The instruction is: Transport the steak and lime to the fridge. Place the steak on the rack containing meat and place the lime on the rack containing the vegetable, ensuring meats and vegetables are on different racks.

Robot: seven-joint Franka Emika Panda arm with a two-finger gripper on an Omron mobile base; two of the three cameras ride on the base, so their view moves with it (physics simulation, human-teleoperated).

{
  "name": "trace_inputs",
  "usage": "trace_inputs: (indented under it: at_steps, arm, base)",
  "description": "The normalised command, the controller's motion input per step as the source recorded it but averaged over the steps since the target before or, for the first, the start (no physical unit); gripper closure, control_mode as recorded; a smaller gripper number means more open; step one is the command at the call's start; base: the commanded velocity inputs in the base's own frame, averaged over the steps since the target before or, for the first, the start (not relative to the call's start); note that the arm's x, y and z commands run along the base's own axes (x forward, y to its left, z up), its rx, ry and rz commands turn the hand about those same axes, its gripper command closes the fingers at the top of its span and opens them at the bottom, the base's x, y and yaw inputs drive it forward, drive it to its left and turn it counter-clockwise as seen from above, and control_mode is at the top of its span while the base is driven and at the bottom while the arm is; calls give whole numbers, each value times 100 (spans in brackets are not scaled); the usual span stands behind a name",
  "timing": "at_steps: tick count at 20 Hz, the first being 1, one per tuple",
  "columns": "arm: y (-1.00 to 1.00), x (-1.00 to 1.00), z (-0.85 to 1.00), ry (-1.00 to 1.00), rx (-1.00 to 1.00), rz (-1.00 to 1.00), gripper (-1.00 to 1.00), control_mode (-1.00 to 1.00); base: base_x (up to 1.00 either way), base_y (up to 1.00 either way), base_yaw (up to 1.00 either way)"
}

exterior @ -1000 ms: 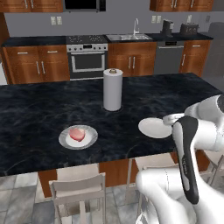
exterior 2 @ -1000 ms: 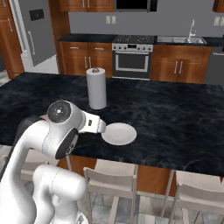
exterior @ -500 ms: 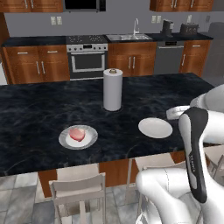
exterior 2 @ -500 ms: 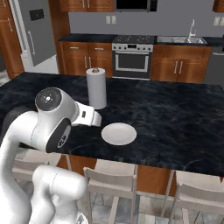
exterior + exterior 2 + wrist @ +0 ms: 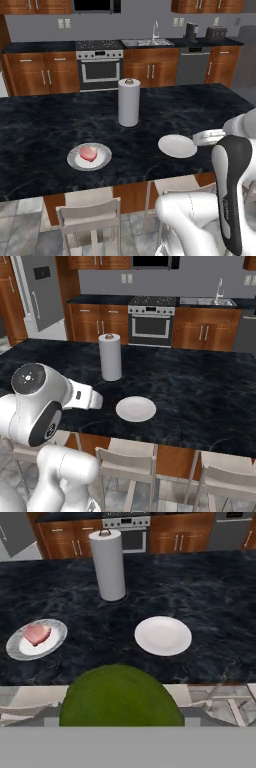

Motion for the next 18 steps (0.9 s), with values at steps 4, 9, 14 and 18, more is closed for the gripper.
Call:
trace_inputs:
  at_steps: [4,9,14,18]
  arm:
    - [0,0,0,0,0,0,100,100]
    - [0,0,0,0,0,0,100,100]
    - [0,0,0,0,0,0,100,100]
    - [0,0,0,0,0,0,100,100]
  base:
    - [-88,74,0]
    - [-85,96,4]
    - [-55,100,8]
    - [-34,100,11]
